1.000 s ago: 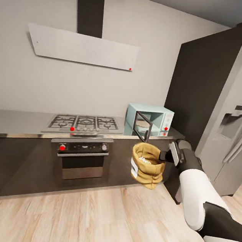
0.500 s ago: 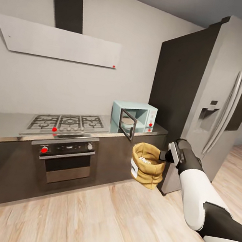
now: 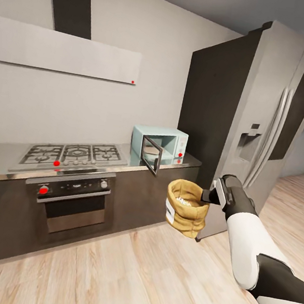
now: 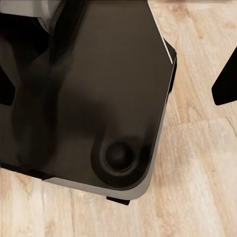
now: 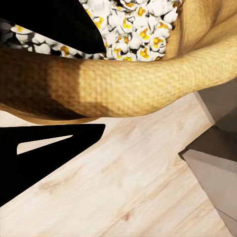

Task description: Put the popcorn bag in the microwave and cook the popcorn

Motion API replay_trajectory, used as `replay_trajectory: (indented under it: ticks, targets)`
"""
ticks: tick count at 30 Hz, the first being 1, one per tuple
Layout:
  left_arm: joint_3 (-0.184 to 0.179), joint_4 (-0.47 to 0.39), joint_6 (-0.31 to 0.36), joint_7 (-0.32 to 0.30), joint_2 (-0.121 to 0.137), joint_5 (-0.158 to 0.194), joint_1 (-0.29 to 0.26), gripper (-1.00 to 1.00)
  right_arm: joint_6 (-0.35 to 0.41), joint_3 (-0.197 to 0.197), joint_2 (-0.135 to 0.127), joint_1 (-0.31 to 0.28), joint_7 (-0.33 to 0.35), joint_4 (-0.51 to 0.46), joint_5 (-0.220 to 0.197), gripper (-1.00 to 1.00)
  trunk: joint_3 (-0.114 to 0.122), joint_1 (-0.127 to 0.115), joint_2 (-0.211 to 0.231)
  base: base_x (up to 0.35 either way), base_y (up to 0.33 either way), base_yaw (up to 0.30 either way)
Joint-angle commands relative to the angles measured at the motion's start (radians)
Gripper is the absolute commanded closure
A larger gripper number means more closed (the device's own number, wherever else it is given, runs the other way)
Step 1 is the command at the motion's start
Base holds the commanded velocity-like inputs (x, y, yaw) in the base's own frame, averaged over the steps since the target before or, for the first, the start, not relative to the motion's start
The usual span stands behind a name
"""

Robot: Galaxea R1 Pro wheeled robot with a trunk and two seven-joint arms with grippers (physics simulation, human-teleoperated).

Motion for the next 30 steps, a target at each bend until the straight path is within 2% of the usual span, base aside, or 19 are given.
replay_trajectory:
  ticks: [1, 7, 30]
  targets:
    - [0.006, -0.001, 0.0, 0.001, 0.0, -0.001, 0.0, -1.0, 0.003, -0.003, 0.001, -0.001, -0.001, 0.0, 0.0, 1.0, -0.001, 0.0, -0.001, 0.11, 0.0, 0.0]
    - [0.004, -0.001, 0.003, 0.001, 0.0, -0.001, 0.0, -1.0, 0.003, -0.003, 0.0, -0.001, 0.0, 0.0, 0.0, 1.0, -0.001, 0.0, -0.001, 0.203, 0.0, 0.0]
    - [0.008, 0.0, 0.004, 0.001, 0.0, 0.001, 0.0, -1.0, 0.003, -0.003, -0.01, -0.001, 0.0, -0.001, 0.001, 1.0, -0.001, 0.0, -0.001, 0.32, 0.0, 0.0]
